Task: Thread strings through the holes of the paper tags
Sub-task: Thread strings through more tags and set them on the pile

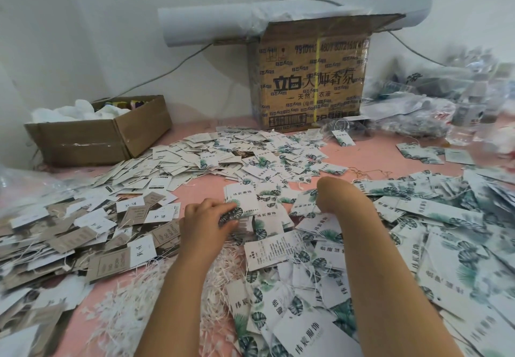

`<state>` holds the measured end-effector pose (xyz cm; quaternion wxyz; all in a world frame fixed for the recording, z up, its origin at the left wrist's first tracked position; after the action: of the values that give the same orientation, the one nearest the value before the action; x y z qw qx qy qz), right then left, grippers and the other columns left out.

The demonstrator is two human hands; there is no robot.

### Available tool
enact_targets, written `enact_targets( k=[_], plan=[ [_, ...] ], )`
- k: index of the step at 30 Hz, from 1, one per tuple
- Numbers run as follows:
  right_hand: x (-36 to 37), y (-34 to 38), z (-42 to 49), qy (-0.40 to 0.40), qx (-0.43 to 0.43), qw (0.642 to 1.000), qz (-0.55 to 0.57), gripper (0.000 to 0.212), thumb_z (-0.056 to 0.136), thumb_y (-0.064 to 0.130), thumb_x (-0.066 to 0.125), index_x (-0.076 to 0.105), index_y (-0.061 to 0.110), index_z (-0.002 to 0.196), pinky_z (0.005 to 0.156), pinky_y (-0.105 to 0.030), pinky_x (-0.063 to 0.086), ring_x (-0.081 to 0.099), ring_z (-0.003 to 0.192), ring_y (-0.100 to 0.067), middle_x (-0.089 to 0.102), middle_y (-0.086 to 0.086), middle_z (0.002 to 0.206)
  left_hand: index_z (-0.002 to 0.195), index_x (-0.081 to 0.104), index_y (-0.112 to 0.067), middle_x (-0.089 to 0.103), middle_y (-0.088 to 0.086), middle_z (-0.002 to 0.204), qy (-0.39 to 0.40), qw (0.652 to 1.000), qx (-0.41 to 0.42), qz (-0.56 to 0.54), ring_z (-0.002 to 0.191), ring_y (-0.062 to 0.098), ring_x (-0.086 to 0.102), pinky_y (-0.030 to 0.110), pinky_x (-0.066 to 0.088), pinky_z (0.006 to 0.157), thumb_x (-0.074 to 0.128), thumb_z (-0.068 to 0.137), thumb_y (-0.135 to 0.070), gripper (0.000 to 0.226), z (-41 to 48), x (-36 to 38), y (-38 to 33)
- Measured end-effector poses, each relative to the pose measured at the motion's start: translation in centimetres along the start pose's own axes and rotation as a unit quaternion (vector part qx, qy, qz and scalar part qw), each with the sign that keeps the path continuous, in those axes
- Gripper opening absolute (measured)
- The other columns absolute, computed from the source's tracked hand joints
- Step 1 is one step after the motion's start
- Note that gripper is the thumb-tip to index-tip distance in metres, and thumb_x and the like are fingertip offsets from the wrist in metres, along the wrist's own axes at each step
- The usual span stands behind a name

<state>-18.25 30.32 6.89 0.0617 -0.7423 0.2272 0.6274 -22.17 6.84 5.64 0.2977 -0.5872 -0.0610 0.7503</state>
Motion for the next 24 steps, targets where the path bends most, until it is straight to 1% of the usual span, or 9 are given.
enact_targets(
  k=[4,6,8,10,13,15,17,21,24],
  plan=[
    [-0.4,2.3,-0.6,-0.009,-0.060,0.998,0.009,0.008,0.091,0.002,0.040,0.045,0.001,0.086,0.082,-0.032,0.050,0.056,0.092,-0.024,0.053,-0.008,0.091,0.122,0.059,-0.036,0.056,-0.010,0.123,-0.027,0.999,0.020,0.000,0.111,0.017,0.038,0.028,0.027,0.086,0.064,0.084,-0.038,0.039,0.1,-0.5,-0.4],
    [0.0,4.8,-1.6,0.016,-0.124,0.991,0.037,0.015,0.091,0.001,0.045,0.059,-0.002,0.096,0.079,-0.029,0.053,0.060,0.085,-0.020,0.062,-0.009,0.097,0.123,0.059,-0.035,0.056,-0.009,0.123,-0.019,0.999,0.024,-0.017,0.112,0.017,0.038,0.025,0.025,0.085,0.065,0.084,-0.036,0.039,0.0,-0.3,-0.5],
    [0.6,7.6,-3.2,0.053,-0.189,0.978,0.069,0.023,0.089,0.004,0.053,0.065,0.006,0.109,0.076,-0.028,0.053,0.060,0.078,-0.015,0.065,-0.006,0.107,0.123,0.059,-0.034,0.056,-0.008,0.122,-0.014,0.999,0.024,-0.044,0.113,0.016,0.038,0.025,0.025,0.086,0.066,0.083,-0.033,0.040,-0.1,-0.3,-0.5],
    [1.7,10.3,-4.7,0.087,-0.240,0.965,0.062,0.023,0.086,0.012,0.062,0.068,0.013,0.108,0.076,-0.029,0.049,0.059,0.084,-0.016,0.066,-0.003,0.108,0.124,0.058,-0.032,0.055,-0.007,0.122,-0.017,0.997,0.020,-0.072,0.114,0.016,0.037,0.027,0.027,0.090,0.067,0.083,-0.029,0.042,-0.2,-0.4,-0.3],
    [4.0,13.3,-6.1,0.126,-0.291,0.948,0.024,0.024,0.081,0.023,0.069,0.070,0.014,0.104,0.087,-0.033,0.048,0.060,0.099,-0.020,0.067,-0.001,0.108,0.127,0.054,-0.029,0.054,-0.006,0.123,-0.013,0.996,0.004,-0.091,0.117,0.019,0.040,0.034,0.033,0.096,0.069,0.082,-0.023,0.048,-0.1,-0.7,0.2],
    [5.5,14.6,-6.5,0.139,-0.310,0.941,0.004,0.026,0.080,0.025,0.071,0.070,0.011,0.102,0.083,-0.032,0.049,0.061,0.096,-0.021,0.068,-0.001,0.105,0.125,0.054,-0.027,0.054,-0.005,0.115,-0.016,0.994,0.001,-0.106,0.112,0.021,0.044,0.037,0.038,0.095,0.070,0.081,-0.017,0.048,0.0,-1.0,0.4],
    [6.5,15.3,-6.6,0.145,-0.317,0.937,-0.002,0.023,0.078,0.022,0.073,0.069,0.008,0.097,0.081,-0.033,0.052,0.065,0.090,-0.022,0.070,-0.004,0.100,0.119,0.056,-0.025,0.052,-0.006,0.103,-0.017,0.991,0.004,-0.130,0.105,0.022,0.047,0.038,0.041,0.089,0.070,0.079,-0.010,0.045,0.1,-1.2,0.5],
    [7.2,15.9,-6.2,0.121,-0.331,0.936,-0.021,0.021,0.082,0.014,0.069,0.068,0.003,0.099,0.082,-0.034,0.053,0.064,0.090,-0.025,0.069,-0.009,0.100,0.095,0.053,-0.025,0.048,-0.008,0.083,-0.022,0.989,0.005,-0.146,0.080,0.015,0.048,0.024,0.035,0.062,0.068,0.075,-0.004,0.032,0.2,-1.3,0.8],
    [6.9,16.0,-6.1,0.109,-0.342,0.933,-0.006,0.014,0.085,0.007,0.063,0.068,0.006,0.098,0.072,-0.028,0.048,0.060,0.090,-0.026,0.066,-0.009,0.103,0.085,0.050,-0.027,0.046,-0.007,0.076,-0.024,0.990,0.015,-0.137,0.066,0.011,0.044,0.026,0.033,0.056,0.065,0.077,-0.006,0.027,0.1,-1.4,0.5]
  ],
)
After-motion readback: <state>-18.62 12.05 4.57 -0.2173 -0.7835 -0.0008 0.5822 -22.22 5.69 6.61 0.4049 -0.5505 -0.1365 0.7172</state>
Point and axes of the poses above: each hand's wrist, its own z-axis towards the middle knuckle, its own x-axis out of the palm, y = z × x, the point moved 9 cm from there along z, towards the middle knuckle
